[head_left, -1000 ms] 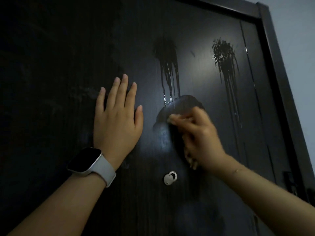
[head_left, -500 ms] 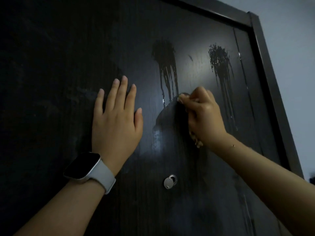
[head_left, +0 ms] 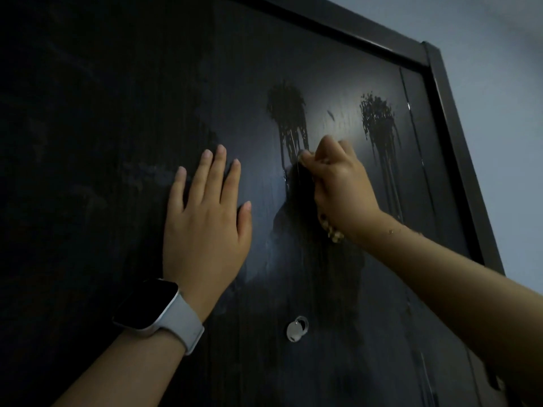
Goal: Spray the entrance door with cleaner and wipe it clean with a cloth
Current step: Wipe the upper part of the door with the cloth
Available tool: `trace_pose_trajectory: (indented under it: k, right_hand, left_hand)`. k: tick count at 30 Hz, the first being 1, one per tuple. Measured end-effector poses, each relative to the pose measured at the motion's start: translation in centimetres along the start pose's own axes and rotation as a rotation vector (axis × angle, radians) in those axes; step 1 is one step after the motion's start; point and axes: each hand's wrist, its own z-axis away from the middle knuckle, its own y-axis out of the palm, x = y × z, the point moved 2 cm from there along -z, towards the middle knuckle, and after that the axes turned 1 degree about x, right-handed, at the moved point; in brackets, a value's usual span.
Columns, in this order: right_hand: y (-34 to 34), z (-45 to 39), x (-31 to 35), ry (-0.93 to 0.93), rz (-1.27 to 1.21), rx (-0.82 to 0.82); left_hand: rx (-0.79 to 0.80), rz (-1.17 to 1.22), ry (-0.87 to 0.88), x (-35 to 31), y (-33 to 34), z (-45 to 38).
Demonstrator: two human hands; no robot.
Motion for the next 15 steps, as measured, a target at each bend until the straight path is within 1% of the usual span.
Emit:
trace_pose_trajectory:
  k: [4,6,9,11,13,15]
  right_hand:
    - [-0.9,6.6,2.1,-0.148,-0.037,0.065]
    - [-0.8,5.7,1.6,-0.185,-0.03,0.085]
    - [-0.2,-0.4,0.2,-0.095,0.023,0.059]
    - [0.1,-2.7,-0.1,-0.04,0.038,0.031]
    - [0.0,-1.7,0.1,-0.031,0.02,0.009]
    - [-0.5,1.2,0.7,-0.067,-0.028,0.023]
  left_hand:
    - [0.005,-0.009,0.004,-0.1,0.1,0.0]
    - [0.006,-0.012,0.003,0.0,0.1,0.0]
    - [0.0,-0.009,0.003,0.0,0.0,-0.1]
    - [0.0,-0.015,0.0,0.0,0.0,0.0]
    - [0.002,-0.013,0.0,0.0,0.0,0.0]
    - [0.005,-0.003,0.002,0.0,0.0,-0.1]
